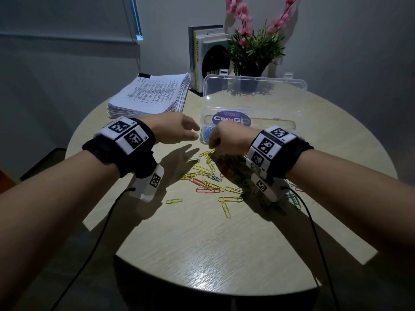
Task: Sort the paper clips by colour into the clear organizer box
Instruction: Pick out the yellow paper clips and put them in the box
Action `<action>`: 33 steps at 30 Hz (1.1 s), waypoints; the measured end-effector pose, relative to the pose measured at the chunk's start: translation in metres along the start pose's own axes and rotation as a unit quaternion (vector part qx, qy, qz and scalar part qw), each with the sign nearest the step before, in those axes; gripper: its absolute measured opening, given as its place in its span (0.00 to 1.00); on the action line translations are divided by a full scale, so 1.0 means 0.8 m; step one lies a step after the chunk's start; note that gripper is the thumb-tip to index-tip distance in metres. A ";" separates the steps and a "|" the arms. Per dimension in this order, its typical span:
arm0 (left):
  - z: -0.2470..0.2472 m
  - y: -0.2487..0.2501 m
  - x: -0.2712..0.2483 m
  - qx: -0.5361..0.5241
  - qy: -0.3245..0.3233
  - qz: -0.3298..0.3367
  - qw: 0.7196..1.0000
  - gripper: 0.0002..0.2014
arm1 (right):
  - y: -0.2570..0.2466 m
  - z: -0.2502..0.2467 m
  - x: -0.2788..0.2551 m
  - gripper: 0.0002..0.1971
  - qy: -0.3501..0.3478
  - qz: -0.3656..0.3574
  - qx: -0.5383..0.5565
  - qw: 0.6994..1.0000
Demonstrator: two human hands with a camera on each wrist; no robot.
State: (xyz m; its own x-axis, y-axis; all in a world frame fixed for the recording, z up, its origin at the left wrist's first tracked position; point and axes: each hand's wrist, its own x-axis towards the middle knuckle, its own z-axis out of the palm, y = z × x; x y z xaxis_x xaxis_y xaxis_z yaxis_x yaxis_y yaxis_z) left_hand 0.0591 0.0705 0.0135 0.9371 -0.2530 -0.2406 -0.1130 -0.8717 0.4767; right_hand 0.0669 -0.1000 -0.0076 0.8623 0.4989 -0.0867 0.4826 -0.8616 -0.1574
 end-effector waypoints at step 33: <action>0.119 0.018 -0.035 -0.879 0.132 -0.069 0.453 0.20 | -0.043 -0.035 0.001 0.14 -0.043 -0.060 0.136 0.988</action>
State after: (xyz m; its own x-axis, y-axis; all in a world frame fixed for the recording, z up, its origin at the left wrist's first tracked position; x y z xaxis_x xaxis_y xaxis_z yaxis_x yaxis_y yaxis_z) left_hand 0.0002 0.0250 -0.0530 0.9286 0.0134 -0.3709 0.1731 0.8684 0.4647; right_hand 0.0552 -0.0729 0.0253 0.7798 0.6117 -0.1336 0.5110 -0.7451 -0.4287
